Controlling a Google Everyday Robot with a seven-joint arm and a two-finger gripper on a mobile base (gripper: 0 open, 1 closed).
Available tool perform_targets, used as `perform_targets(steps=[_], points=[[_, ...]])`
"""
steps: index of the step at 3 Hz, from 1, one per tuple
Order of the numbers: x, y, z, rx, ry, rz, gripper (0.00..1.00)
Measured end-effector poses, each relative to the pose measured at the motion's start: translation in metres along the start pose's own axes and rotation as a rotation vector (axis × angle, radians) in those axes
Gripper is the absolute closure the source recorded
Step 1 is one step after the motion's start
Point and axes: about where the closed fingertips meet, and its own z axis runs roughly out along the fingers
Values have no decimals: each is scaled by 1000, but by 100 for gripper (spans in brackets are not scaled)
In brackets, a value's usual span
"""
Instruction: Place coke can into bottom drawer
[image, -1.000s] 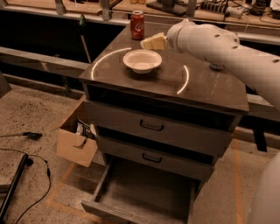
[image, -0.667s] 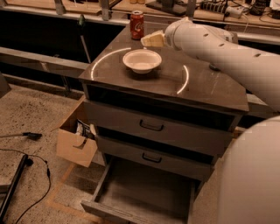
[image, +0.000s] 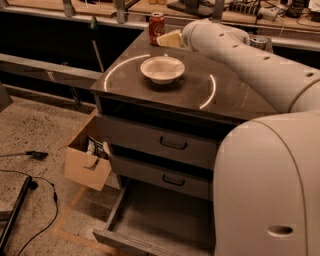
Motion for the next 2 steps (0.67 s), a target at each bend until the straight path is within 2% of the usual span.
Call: perform_targets(steps=[1, 2], points=[[-8, 8, 24, -37, -21, 29, 0], [-11, 13, 48, -46, -32, 35, 0]])
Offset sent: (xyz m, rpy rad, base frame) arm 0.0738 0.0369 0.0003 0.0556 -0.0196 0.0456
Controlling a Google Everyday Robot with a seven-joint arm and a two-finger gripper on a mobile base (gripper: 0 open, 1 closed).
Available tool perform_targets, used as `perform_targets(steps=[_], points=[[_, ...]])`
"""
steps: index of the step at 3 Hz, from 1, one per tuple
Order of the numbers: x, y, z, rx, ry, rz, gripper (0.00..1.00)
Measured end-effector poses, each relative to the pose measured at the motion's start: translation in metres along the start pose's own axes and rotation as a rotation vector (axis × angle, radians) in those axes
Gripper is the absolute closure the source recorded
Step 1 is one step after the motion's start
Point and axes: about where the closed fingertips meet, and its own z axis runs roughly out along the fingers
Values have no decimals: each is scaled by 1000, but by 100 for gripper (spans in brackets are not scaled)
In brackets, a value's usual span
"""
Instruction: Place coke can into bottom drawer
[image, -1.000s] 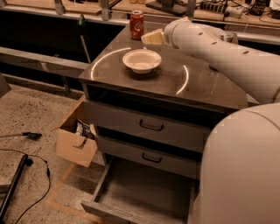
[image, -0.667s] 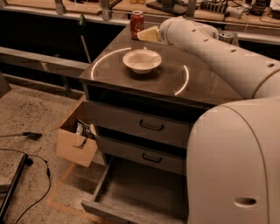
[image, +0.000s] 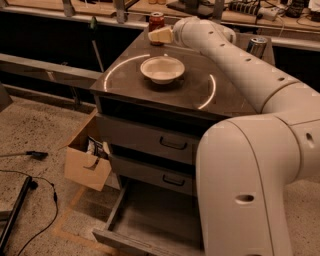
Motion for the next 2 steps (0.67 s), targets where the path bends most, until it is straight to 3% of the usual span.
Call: perform_targets(steps=[2], points=[[3, -1, 36, 18, 4, 13, 0]])
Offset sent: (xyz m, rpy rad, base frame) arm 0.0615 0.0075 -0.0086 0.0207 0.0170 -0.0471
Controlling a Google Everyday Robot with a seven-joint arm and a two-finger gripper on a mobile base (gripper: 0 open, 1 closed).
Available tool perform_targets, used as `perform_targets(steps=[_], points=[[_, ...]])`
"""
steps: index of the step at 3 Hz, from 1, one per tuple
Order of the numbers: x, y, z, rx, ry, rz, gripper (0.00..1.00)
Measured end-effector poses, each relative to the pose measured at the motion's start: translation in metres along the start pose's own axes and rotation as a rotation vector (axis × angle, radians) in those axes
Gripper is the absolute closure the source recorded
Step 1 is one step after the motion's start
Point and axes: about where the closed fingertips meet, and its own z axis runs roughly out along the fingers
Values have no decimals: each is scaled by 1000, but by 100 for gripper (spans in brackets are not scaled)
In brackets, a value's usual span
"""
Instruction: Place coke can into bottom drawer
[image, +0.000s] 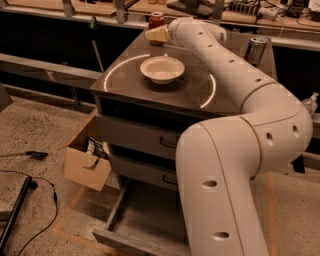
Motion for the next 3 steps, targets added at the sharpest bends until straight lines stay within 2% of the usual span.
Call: perform_targets(steps=[2, 3], points=[[9, 2, 23, -11, 6, 65, 0], [15, 16, 41, -41, 17, 94, 0]])
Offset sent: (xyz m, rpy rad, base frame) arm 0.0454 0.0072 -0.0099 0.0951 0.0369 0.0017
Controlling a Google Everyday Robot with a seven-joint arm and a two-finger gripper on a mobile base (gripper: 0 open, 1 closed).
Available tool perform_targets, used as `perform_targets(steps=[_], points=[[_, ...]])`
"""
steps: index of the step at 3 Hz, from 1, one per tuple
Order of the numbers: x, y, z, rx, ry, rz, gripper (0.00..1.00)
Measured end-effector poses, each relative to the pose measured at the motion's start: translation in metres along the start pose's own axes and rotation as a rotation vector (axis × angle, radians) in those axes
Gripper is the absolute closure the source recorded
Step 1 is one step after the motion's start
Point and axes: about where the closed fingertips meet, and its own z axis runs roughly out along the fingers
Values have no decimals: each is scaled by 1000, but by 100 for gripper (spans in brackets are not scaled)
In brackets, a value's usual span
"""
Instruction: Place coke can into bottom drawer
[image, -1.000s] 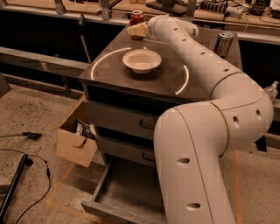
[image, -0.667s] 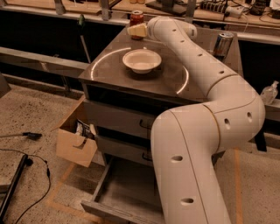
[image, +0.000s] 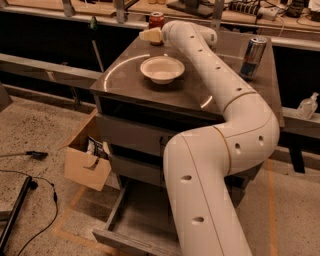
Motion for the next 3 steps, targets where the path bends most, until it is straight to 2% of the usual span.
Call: perform_targets(steps=[3], points=[[1, 0, 12, 22, -8, -13, 0]])
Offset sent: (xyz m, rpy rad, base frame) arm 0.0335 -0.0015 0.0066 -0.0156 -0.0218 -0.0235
